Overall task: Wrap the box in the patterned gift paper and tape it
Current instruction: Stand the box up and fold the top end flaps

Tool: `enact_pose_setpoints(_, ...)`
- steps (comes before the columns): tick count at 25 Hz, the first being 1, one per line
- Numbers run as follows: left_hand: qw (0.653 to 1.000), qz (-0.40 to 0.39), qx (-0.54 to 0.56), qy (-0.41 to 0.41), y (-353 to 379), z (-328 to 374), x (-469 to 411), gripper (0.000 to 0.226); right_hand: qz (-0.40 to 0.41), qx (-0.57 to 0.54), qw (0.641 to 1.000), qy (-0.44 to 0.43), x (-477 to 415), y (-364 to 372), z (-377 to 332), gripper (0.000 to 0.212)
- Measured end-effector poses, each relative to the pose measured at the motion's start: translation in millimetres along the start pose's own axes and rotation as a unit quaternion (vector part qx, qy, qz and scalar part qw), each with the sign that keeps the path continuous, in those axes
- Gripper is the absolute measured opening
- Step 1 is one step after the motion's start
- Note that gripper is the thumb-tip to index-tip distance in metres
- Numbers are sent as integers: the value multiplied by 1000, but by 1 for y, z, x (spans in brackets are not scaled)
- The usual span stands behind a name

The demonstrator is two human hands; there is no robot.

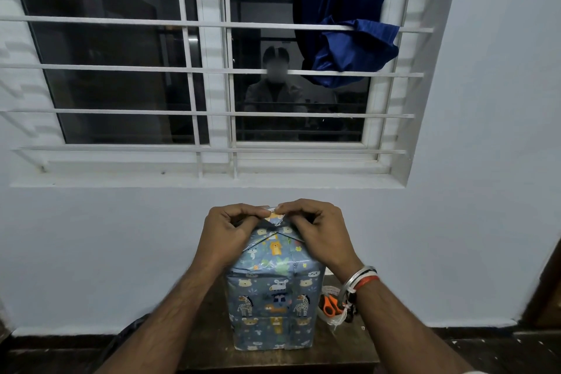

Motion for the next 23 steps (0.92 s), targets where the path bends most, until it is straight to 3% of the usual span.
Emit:
enact_pose_setpoints(7,1000,-8,-5,13,1,-1,-2,30,1,-21,1000,21,-1,0,-2,33)
enact_pose_setpoints(10,1000,-8,12,2,2,-2,-1,20,-6,-23,999,25,-1,0,-5,33)
enact_pose_setpoints(15,999,-10,42,1,4,2,0,19,-17,-56,998,25,2,-1,-8,10)
enact_pose_setpoints(19,1000,10,22,3,2,0,0,19,-42,39,998,21,-1,3,-5,43)
enact_pose_setpoints(23,1000,-22,6,6,1,0,3,33,-68,77,995,10,-4,6,-4,16)
Point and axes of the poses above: each hand's wrist, its own x-axis away from the middle knuckle, its own y-axis out of the palm, z = x × y, the point moved 4 cm from there along -x, towards the middle knuckle, and after that the axes turned 11 degrees about -x, right-handed, at the moved point
